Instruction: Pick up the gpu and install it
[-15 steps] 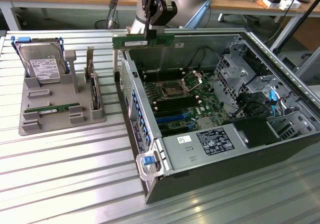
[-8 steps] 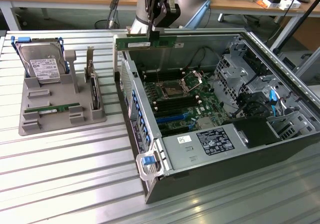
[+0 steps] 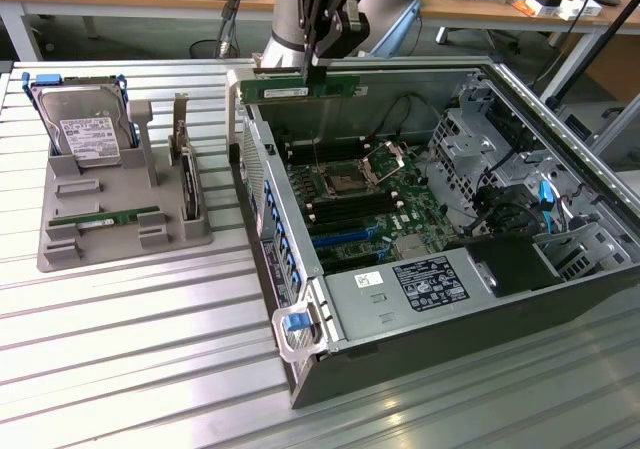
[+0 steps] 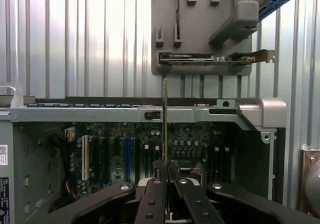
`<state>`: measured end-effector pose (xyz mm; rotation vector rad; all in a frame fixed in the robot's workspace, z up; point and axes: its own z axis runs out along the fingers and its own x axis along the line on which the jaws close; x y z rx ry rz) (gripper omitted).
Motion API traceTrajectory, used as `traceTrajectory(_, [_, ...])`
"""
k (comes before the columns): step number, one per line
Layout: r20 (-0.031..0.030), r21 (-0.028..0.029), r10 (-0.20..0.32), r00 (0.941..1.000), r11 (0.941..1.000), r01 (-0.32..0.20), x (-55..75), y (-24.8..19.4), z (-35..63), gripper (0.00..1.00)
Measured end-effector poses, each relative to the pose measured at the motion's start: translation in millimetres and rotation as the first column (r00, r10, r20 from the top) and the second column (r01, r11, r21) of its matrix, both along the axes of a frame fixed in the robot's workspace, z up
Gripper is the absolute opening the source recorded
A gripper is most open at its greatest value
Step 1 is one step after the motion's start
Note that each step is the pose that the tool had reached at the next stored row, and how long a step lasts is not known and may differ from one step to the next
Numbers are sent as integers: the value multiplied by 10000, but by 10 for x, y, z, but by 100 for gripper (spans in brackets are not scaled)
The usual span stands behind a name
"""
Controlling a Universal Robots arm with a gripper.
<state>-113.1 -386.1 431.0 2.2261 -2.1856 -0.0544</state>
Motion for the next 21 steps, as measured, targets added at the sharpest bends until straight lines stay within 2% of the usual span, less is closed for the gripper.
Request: traceTrajectory(21, [0, -22, 0, 10000, 10000, 0, 127, 0, -68, 12])
